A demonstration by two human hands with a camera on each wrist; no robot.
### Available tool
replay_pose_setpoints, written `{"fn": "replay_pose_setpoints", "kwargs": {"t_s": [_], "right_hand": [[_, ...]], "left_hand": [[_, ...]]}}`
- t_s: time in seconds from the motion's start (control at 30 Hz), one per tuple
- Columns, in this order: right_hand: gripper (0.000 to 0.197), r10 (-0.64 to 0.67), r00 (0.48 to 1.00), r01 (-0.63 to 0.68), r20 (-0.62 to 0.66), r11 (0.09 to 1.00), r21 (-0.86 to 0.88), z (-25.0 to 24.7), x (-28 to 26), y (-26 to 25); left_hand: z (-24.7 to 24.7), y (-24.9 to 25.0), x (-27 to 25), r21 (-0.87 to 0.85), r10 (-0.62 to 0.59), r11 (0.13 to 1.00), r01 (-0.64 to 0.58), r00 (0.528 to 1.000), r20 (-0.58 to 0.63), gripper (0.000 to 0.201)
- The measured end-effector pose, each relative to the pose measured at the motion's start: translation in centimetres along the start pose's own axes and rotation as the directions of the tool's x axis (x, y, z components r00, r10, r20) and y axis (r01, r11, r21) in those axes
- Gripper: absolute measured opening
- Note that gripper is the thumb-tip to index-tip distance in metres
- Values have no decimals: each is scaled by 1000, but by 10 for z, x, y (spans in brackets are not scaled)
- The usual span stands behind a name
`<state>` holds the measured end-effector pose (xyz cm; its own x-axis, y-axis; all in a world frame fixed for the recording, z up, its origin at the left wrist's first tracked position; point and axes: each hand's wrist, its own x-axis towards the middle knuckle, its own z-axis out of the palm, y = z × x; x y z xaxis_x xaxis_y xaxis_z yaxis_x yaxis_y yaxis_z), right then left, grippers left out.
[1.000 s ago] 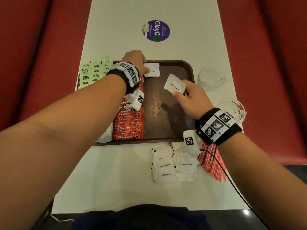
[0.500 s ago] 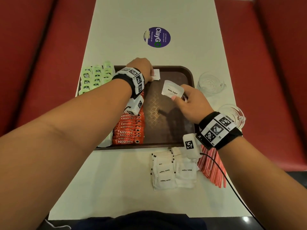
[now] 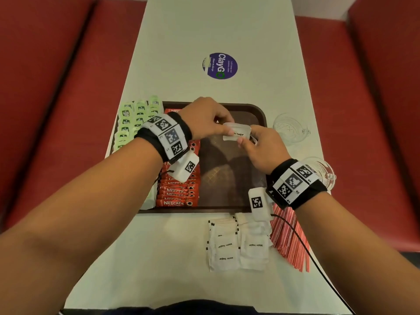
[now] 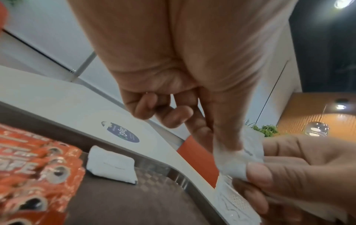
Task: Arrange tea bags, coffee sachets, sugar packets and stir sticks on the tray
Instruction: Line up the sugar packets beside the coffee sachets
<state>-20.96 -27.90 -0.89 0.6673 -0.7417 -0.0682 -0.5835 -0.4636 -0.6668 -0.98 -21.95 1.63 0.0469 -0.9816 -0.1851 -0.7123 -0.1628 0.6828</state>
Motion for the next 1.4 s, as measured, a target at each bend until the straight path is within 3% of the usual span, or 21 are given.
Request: {"fn": "replay_pose_setpoints", "kwargs": {"t_s": [0.13, 0.27, 0.43, 0.73, 0.87, 0.93, 1.03, 1.2, 1.3, 1.4], "right_hand": [[16, 53, 999, -52, -10, 997, 56, -1, 2, -2], [13, 133, 990, -137, 35, 981, 136, -4, -1, -3], [29, 148, 985, -168, 88, 937, 305, -9, -9, -4], [37, 95, 992, -103, 83, 990, 95, -11, -14, 0], [29, 92, 995, -93, 30, 995, 45, -13, -11, 3], [22, 92, 996, -92, 3, 995, 27, -12, -9, 4], [17, 86, 996, -85, -21, 996, 41, -10, -7, 3], [18, 119, 993, -118, 3, 985, 129, -5, -5, 1], [16, 171, 985, -173, 35, 941, 291, -7, -6, -6], [15, 184, 982, -189, 45, 930, 315, -8, -5, -9]], "left_hand": [[-5, -14, 3, 62, -28, 997, 37, 990, -138, 19], [-18, -36, 21, 176, -154, 962, 209, 947, -280, 24], [-11, -48, 45, 267, -273, 915, 303, 951, -143, 27], [2, -55, 63, 333, -380, 844, 421, 907, -183, 24], [3, -51, 63, 318, -329, 863, 393, 914, -237, 16], [5, -47, 60, 313, -301, 884, 348, 934, -191, 8], [10, -43, 57, 358, -289, 882, 307, 952, -103, 11], [7, -35, 52, 391, -261, 877, 279, 960, -101, 23], [-2, -19, 42, 271, -144, 946, 178, 980, -141, 32], [-7, 0, 25, 130, -25, 991, 39, 994, -103, 43]]}}
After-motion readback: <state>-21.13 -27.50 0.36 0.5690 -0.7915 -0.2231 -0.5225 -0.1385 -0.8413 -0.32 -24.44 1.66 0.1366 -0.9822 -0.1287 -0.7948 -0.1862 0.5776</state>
